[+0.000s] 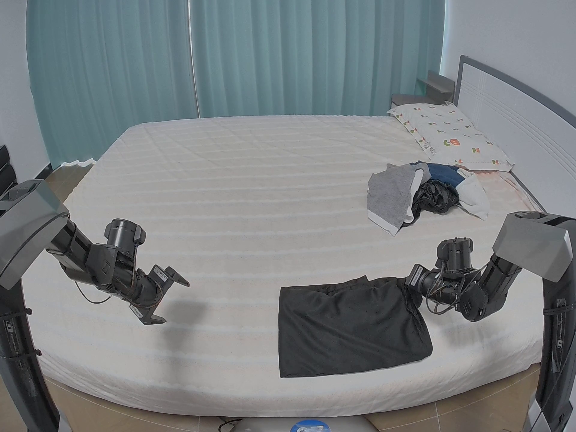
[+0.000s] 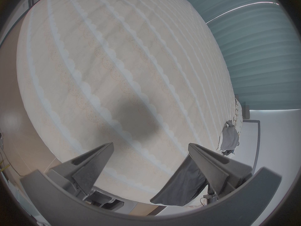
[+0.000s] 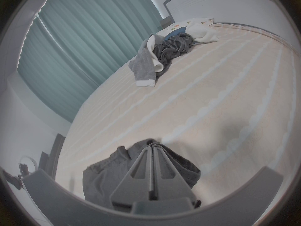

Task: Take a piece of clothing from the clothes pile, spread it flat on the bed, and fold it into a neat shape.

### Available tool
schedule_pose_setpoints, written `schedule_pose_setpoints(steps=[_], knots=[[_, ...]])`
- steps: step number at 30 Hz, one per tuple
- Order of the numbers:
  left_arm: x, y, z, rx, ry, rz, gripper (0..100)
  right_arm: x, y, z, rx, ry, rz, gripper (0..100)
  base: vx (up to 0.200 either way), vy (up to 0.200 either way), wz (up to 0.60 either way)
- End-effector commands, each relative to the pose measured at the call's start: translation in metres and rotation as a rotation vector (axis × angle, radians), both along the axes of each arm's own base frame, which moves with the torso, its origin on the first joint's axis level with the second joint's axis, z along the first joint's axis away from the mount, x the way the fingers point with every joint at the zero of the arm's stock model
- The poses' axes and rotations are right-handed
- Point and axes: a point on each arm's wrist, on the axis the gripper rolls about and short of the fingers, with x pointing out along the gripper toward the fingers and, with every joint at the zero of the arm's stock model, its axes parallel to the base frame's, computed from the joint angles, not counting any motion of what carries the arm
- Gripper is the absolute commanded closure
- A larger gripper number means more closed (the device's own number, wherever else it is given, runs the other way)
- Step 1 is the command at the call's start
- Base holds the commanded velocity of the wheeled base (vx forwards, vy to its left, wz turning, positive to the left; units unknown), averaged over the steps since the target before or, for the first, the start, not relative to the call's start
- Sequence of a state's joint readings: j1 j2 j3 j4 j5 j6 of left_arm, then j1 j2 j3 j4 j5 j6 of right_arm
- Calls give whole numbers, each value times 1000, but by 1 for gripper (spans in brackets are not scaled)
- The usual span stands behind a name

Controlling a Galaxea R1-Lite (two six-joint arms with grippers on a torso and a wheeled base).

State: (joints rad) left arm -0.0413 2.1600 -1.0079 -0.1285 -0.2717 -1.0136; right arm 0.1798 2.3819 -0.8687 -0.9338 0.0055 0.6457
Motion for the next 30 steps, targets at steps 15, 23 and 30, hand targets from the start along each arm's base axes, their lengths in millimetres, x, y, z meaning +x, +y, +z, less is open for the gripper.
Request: schedule_pose_setpoints(steps=[15,23,30], knots=[[0,0,0,0,1,0,0,17,-40,0,150,1,-33,100,0,0,0],[0,0,0,0,1,0,0,24,-51,-9,152,7,-58,100,0,0,0],[0,0,-1,0,3,0,0,25,-46,-14,173,16,-19,0,0,0,0]])
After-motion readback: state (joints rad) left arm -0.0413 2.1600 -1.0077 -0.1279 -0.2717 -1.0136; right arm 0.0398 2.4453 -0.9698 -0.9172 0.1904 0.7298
